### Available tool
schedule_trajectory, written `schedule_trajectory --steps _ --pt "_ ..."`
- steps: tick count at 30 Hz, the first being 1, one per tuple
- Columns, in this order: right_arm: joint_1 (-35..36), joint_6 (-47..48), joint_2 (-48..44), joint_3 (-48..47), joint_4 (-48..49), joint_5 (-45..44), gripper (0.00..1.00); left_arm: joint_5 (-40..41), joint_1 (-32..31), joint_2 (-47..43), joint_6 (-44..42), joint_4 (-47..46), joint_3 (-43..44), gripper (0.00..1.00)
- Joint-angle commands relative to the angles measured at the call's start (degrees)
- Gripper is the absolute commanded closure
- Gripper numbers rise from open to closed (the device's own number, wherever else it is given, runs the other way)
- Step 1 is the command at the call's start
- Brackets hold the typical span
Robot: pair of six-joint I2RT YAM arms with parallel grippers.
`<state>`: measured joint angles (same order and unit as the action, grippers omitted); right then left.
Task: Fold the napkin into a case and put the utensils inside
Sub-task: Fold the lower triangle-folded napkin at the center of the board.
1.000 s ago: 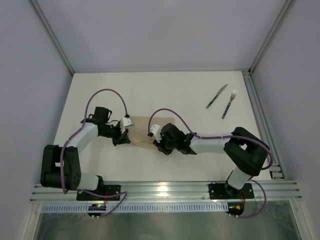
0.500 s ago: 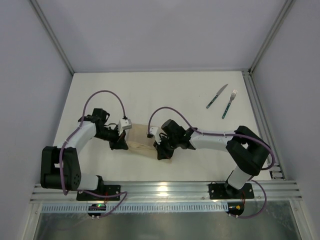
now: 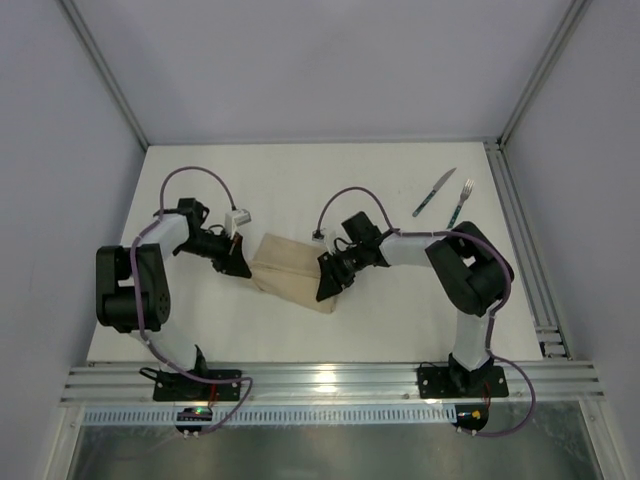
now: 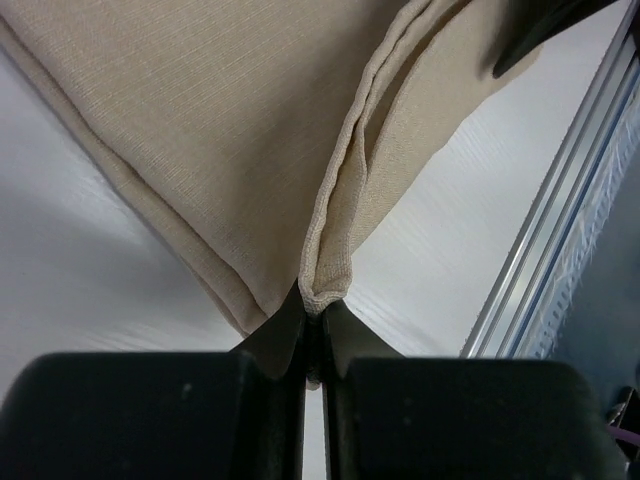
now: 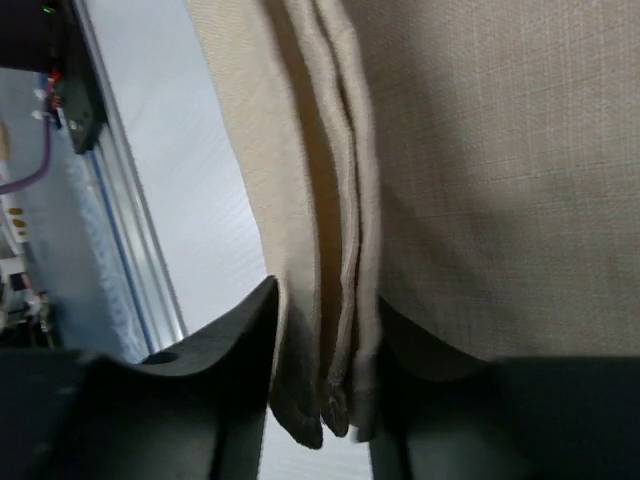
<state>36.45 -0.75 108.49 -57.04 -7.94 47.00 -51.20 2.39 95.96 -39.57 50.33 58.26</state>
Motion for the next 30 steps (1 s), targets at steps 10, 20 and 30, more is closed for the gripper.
schedule_trajectory --steps 10,20,30 --pt "-5.07 -1.27 -13.81 -5.61 -16.39 -22.42 0.42 2.85 0.25 6.16 1.44 1.53 6.33 1.00" --pt "-3.49 -8.38 -3.12 -16.69 -2.36 -21.46 0.84 6.73 -4.06 8.36 0.46 3.81 9.58 1.00" --pt "-1.99 -12.96 10.86 -21.54 -4.53 -17.20 0.95 7.25 -5.11 10.82 3.18 4.52 14.77 1.00"
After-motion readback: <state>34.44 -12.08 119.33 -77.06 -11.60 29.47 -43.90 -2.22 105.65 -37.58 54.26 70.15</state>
